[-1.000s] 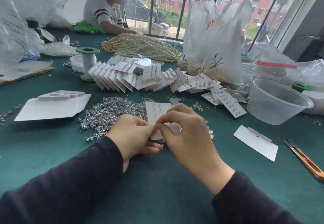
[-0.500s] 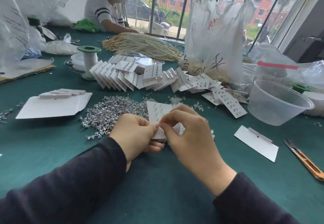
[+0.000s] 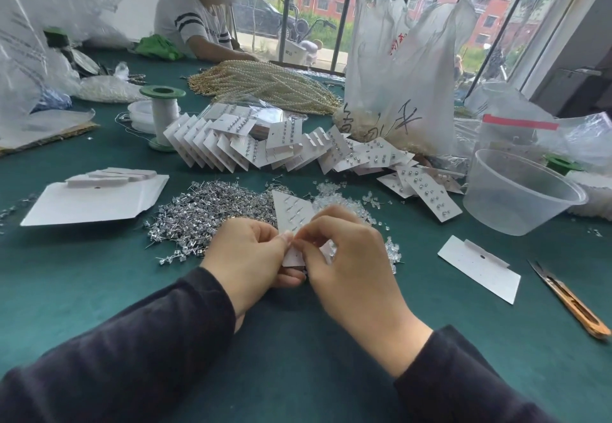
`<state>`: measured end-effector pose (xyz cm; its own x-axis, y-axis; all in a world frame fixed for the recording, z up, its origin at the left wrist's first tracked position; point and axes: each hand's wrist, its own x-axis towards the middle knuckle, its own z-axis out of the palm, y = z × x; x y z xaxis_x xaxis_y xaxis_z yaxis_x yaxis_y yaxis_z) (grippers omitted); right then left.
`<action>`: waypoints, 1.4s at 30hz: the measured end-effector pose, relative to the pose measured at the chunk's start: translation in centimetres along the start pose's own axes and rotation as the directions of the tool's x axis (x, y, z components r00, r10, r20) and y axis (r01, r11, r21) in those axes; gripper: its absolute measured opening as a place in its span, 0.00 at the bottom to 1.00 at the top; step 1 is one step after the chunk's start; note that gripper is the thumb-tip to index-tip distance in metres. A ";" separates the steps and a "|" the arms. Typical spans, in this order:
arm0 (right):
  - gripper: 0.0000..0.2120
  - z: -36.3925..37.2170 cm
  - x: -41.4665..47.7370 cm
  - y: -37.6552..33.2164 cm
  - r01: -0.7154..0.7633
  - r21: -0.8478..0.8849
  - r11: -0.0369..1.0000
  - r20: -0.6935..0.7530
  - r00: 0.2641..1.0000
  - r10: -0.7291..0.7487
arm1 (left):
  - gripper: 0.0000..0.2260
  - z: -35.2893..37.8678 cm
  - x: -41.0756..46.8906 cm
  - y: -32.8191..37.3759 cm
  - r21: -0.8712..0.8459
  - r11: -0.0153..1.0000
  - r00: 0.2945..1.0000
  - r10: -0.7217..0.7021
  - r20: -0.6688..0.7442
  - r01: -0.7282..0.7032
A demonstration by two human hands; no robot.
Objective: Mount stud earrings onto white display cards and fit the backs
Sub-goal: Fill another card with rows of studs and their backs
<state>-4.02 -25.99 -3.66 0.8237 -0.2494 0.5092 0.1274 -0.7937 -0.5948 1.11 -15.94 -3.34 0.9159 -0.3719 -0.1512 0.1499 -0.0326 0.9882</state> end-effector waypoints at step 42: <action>0.12 -2.6 0.7 0.1 -0.200 0.649 0.734 -0.015 0.961 0.275 | 0.06 -8.9 4.8 3.1 0.917 0.393 0.949 0.308 -0.058 -0.071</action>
<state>-4.87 -27.66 -1.78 0.8185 -0.4668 0.3350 0.2872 -0.1726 -0.9422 9.32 -9.57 -1.22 0.9375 -0.3091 0.1596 -0.3479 -0.8368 0.4227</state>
